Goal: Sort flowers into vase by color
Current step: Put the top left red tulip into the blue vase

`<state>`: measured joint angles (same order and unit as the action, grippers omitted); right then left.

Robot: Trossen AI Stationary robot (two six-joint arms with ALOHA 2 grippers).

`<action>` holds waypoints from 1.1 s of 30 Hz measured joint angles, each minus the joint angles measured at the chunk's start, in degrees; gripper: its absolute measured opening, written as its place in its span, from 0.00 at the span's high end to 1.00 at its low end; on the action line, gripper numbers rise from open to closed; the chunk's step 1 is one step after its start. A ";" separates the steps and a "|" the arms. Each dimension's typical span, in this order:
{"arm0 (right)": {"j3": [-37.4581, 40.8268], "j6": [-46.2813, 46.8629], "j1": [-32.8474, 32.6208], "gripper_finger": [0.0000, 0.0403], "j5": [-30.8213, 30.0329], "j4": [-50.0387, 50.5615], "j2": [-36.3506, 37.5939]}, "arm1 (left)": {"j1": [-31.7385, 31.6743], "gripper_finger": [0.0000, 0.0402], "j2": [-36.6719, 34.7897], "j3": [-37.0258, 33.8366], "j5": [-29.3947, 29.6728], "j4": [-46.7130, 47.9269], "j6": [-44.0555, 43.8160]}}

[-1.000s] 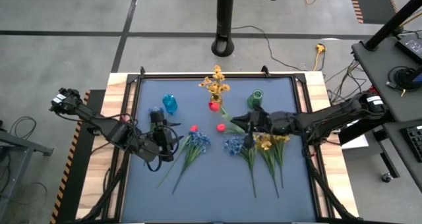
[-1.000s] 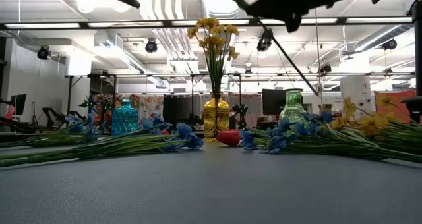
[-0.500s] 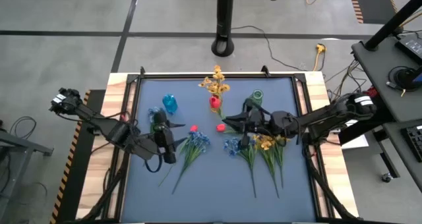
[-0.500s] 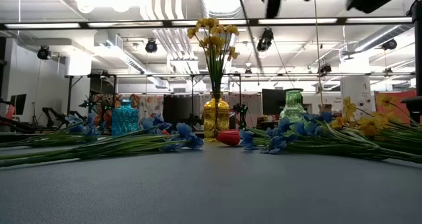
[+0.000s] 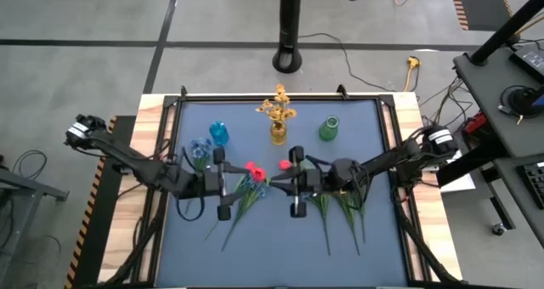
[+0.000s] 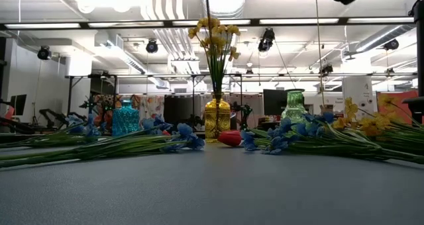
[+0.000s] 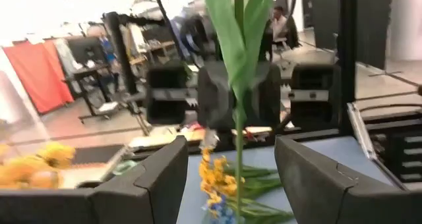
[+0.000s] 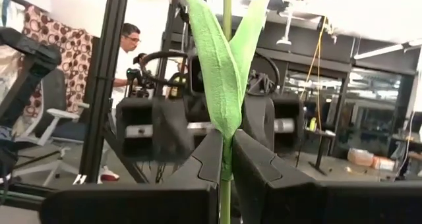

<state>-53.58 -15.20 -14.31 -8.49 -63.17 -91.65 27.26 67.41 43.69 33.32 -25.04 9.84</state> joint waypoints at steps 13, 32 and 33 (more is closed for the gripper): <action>-5.68 -3.10 -0.36 0.96 0.62 5.08 -1.91 | -0.75 0.50 13.02 7.55 3.10 -0.40 0.31; -4.98 -2.36 -0.81 0.76 -1.11 9.29 0.72 | -0.78 0.98 12.24 7.66 5.81 1.17 -0.15; -4.98 -2.34 -0.97 0.73 -2.46 10.42 1.33 | -0.94 0.99 12.11 7.66 5.80 1.69 -0.47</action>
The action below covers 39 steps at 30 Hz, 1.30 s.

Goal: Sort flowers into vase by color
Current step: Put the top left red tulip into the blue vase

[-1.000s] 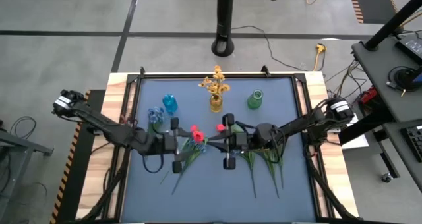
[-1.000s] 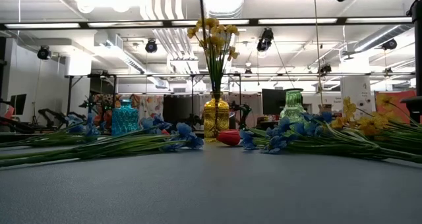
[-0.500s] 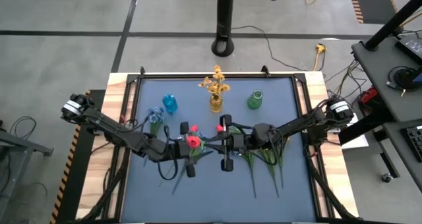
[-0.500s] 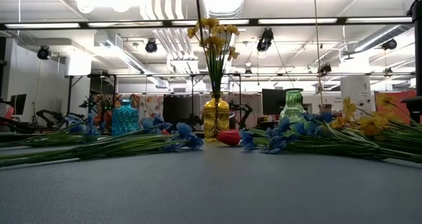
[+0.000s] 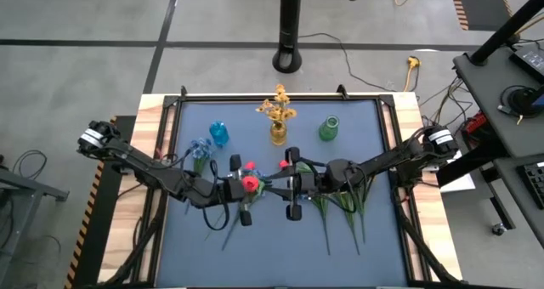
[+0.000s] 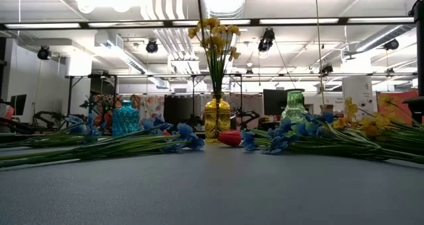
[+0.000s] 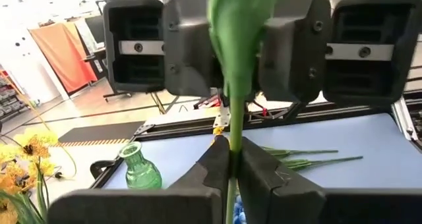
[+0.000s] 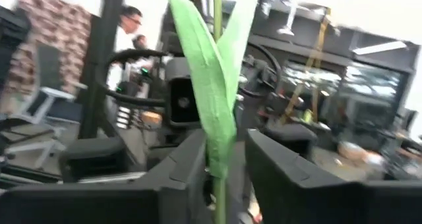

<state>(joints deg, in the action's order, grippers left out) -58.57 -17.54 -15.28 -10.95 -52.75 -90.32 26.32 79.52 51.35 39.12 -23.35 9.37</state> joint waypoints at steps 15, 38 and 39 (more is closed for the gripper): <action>0.09 9.51 -0.73 0.48 -13.11 30.18 12.61 | -6.81 1.00 -14.30 -7.91 -0.07 7.06 -2.27; 0.72 15.02 -0.97 0.48 -13.13 43.14 17.09 | -49.75 1.00 -37.43 -22.64 -13.87 15.24 -3.65; 0.72 15.16 -0.97 0.48 -13.13 43.35 17.09 | -50.19 1.00 -37.57 -22.66 -15.01 15.32 -4.35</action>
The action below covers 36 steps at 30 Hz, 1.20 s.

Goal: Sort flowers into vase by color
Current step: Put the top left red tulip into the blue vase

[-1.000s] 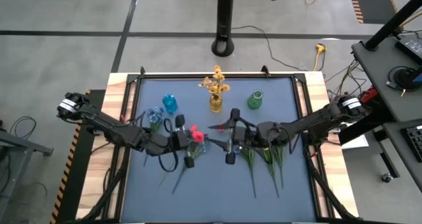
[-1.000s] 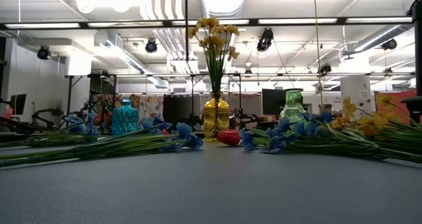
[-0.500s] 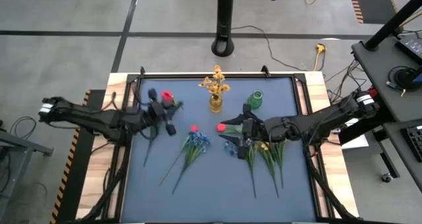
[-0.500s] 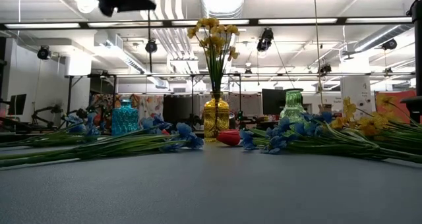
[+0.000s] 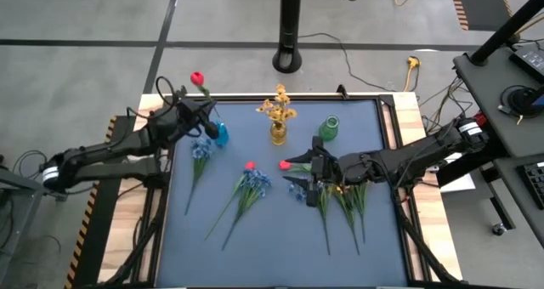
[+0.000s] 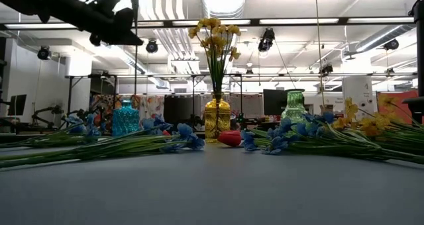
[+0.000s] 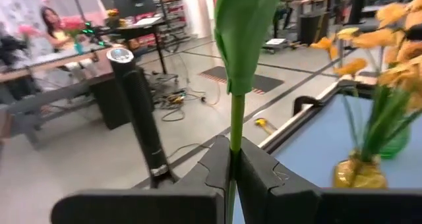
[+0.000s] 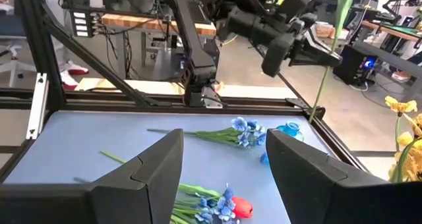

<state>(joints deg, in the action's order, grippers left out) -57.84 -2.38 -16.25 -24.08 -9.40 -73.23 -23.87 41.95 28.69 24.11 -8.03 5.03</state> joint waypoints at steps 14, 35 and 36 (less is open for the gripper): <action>0.02 0.38 0.00 0.48 -0.02 2.05 -0.02 | -0.25 1.00 -0.33 4.89 1.75 14.07 -7.67; 0.11 0.44 0.00 0.48 -0.02 2.24 -0.04 | -0.25 1.00 2.65 2.26 2.50 13.46 -14.08; 0.12 0.44 0.00 0.48 -0.02 2.29 -0.04 | -0.25 1.00 3.11 2.24 2.51 13.50 -14.44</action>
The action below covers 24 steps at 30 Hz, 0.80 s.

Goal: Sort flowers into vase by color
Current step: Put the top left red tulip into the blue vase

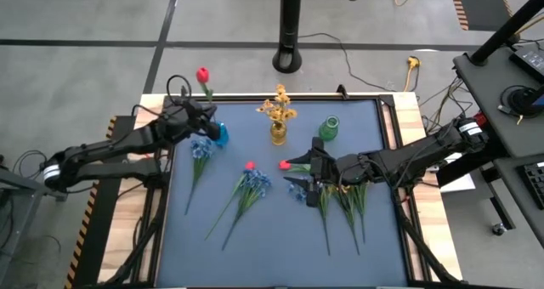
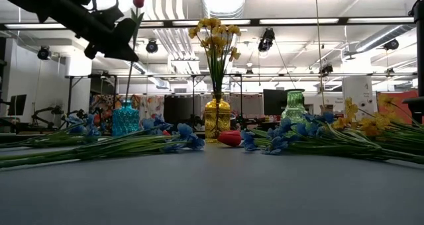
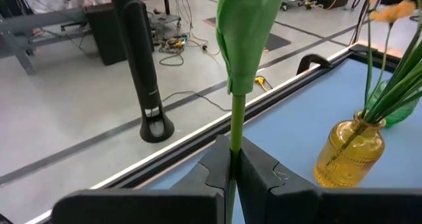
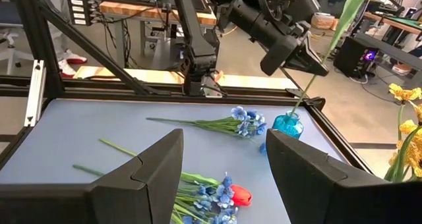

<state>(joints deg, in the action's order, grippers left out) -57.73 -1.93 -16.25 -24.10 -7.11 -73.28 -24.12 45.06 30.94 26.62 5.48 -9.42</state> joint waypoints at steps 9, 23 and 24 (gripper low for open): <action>0.04 0.69 0.00 0.48 0.01 0.94 -0.02 | 0.00 1.00 2.84 -0.02 0.01 0.17 -2.07; 0.04 0.74 0.00 0.48 0.01 0.94 -0.02 | 0.32 0.83 2.92 -0.02 -0.21 7.54 -3.66; 0.04 0.74 0.00 0.48 0.02 0.92 -0.02 | 0.51 0.81 2.87 -0.02 -0.19 8.25 -3.79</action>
<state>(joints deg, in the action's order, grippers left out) -57.69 -1.19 -16.25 -24.08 -6.20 -73.30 -23.61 47.94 30.92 26.43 13.73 -13.21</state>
